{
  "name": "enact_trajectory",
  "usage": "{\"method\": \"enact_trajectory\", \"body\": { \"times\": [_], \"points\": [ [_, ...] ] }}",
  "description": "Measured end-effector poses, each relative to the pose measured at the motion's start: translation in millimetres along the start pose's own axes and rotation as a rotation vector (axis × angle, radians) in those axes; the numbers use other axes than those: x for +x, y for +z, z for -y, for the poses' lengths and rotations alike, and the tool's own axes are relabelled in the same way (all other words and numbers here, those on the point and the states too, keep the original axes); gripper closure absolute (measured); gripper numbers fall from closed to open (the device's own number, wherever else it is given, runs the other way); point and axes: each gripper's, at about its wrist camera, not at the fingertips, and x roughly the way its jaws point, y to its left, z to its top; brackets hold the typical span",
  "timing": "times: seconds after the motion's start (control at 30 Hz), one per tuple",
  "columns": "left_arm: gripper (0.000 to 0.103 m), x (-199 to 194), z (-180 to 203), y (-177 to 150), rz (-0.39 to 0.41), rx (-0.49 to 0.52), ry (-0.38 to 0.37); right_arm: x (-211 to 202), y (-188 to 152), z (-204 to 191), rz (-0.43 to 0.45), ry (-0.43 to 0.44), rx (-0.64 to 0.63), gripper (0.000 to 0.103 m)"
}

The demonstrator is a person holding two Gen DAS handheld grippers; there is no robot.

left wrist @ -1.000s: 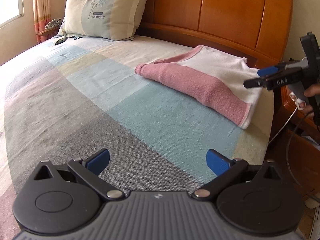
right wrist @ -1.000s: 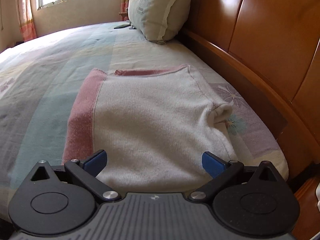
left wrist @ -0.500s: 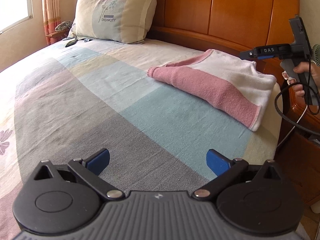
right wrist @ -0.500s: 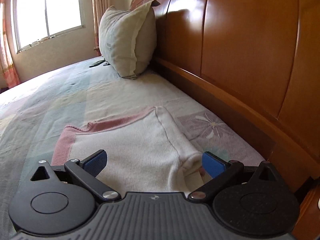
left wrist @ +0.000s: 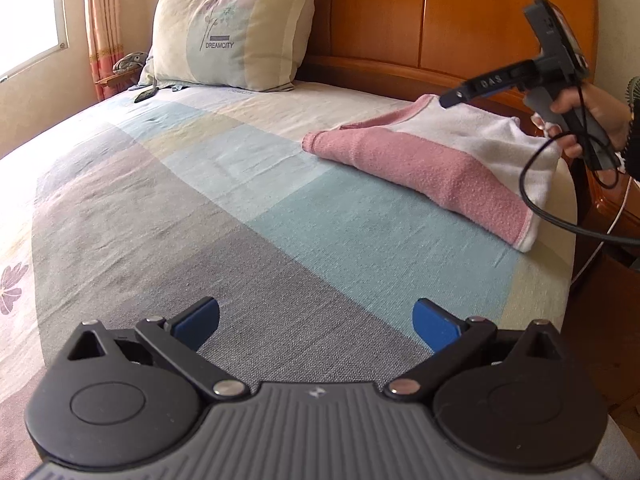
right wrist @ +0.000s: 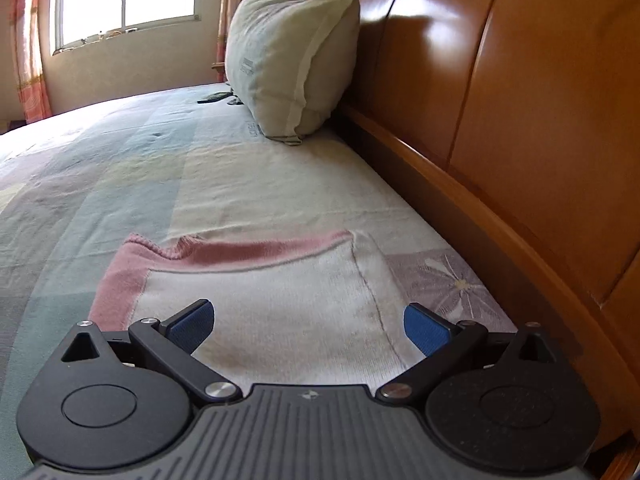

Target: Fold clothes

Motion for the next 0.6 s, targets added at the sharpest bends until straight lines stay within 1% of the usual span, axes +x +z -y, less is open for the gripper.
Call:
{"method": "enact_trajectory", "body": {
  "times": [0.07, 0.13, 0.23, 0.3, 0.33, 0.37, 0.4, 0.43, 0.53, 0.6],
  "points": [
    [0.001, 0.6, 0.3, -2.4, -0.003, 0.004, -0.003, 11.6, 16.5, -13.2, 0.01, 0.016, -0.036, 0.0],
    [0.001, 1.4, -0.6, -5.1, -0.012, 0.011, 0.002, 33.9, 32.5, -29.0, -0.005, 0.008, -0.082, 0.0],
    [0.001, 2.5, -5.4, -8.2, -0.021, 0.009, 0.01, 75.5, 46.6, -49.3, -0.086, -0.041, -0.175, 0.0],
    [0.001, 2.9, -9.7, -9.7, -0.021, -0.003, 0.014, 102.6, 48.4, -57.7, -0.168, -0.06, -0.234, 0.0],
    [0.001, 3.1, -12.1, -10.1, -0.021, -0.014, 0.014, 112.1, 48.0, -58.1, -0.192, -0.075, -0.248, 0.0],
    [0.001, 3.3, -14.5, -10.5, -0.021, -0.024, 0.014, 121.0, 47.0, -56.7, -0.203, -0.11, -0.255, 0.0],
    [0.001, 3.5, -16.9, -10.8, -0.02, -0.034, 0.013, 127.9, 47.0, -54.0, -0.206, -0.14, -0.25, 0.0],
    [0.001, 3.7, -19.4, -11.2, -0.02, -0.045, 0.013, 130.5, 48.9, -47.4, -0.197, -0.161, -0.214, 0.0],
    [0.001, 4.6, -24.4, -12.2, -0.019, -0.064, 0.013, 126.5, 55.2, -23.2, -0.164, -0.214, -0.061, 0.0],
    [0.001, 3.7, -25.4, -13.4, -0.016, -0.068, 0.012, 111.9, 54.9, -14.3, -0.147, -0.169, -0.012, 0.0]
  ]
}}
